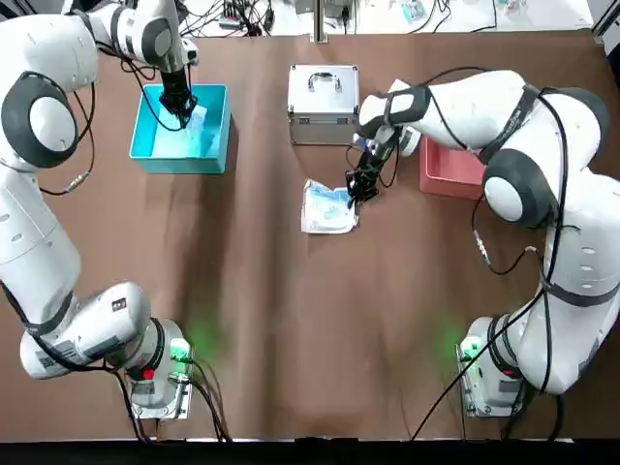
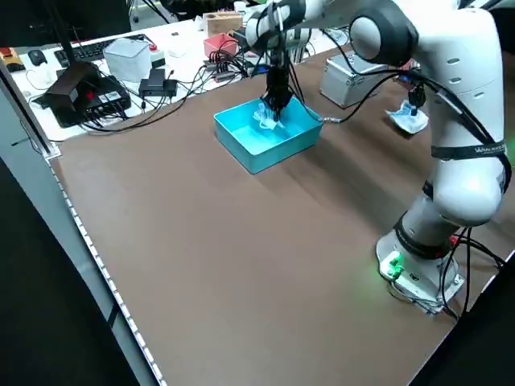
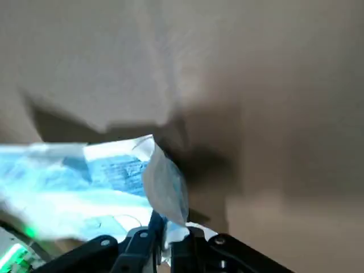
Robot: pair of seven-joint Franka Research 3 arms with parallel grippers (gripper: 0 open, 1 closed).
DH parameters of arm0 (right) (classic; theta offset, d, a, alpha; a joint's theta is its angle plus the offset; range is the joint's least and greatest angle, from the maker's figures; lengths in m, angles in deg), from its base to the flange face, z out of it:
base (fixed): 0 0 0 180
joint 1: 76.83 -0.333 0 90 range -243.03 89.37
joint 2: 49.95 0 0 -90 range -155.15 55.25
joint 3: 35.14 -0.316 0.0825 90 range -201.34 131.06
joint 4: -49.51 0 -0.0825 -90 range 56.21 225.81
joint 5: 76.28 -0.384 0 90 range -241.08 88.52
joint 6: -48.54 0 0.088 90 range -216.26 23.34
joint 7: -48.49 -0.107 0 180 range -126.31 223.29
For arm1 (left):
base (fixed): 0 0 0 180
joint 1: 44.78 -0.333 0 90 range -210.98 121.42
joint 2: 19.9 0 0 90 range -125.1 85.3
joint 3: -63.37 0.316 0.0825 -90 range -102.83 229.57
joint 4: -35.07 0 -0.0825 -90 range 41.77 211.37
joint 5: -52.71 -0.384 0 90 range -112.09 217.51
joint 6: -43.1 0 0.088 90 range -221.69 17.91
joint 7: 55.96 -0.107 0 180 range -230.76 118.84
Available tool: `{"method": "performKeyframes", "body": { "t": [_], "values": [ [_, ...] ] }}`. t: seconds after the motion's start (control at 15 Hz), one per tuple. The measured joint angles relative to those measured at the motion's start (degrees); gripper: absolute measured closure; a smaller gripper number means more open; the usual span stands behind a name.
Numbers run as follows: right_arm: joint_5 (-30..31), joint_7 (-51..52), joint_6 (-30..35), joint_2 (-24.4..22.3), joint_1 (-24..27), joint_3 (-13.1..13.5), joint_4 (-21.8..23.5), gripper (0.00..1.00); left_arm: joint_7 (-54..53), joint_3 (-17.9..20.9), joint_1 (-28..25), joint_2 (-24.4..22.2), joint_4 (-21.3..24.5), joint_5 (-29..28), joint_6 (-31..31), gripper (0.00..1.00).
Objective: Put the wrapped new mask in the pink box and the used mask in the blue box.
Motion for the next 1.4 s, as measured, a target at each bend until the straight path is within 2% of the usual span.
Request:
{"method": "performKeyframes", "body": {
  "t": [0.13, 0.33, 0.53, 0.67, 0.87, 1.07, 1.13, 1.4],
  "values": [
    [1.13, 0.0, 8.75, -0.89, 0.41, 5.28, -1.58, 0.91, -1.31, 0.02, -1.32, 1.5, -0.01, -0.01, 0.0, 0.98],
    [3.56, -0.32, 28.66, -3.59, 1.42, 15.36, -6.27, 0.91, -2.23, 0.01, -2.28, 2.57, 0.01, -0.01, 0.08, 0.96],
    [5.85, -1.53, 44.93, -5.6, 2.12, 24.72, -12.36, 0.91, -2.23, -0.13, -2.12, 2.93, 0.01, -0.01, 0.08, 0.71],
    [8.3, -1.69, 49.17, -5.93, 3.52, 29.18, -15.22, 0.91, -2.23, -0.28, -2.12, 2.92, -0.27, -0.01, 0.08, 0.52],
    [12.78, -1.35, 49.54, -5.72, 10.11, 30.65, -17.16, 0.91, -2.2, -0.75, -2.16, 1.83, -1.72, -0.01, 0.09, 0.26],
    [18.76, 5.44, 49.49, -4.41, 17.65, 30.69, -18.07, 0.91, -2.21, -0.88, -2.18, -2.45, -3.25, -0.01, 0.39, 0.01],
    [21.26, 10.43, 48.82, -1.85, 21.16, 30.67, -18.31, 0.91, -2.22, -0.96, -2.17, -5.87, -4.27, -0.01, 1.53, 0.0],
    [21.59, 13.24, 42.98, 5.75, 24.14, 30.18, -22.6, 0.91, -2.23, -2.05, -2.16, -10.14, -7.39, -0.01, 3.44, 0.0]
  ]
}}
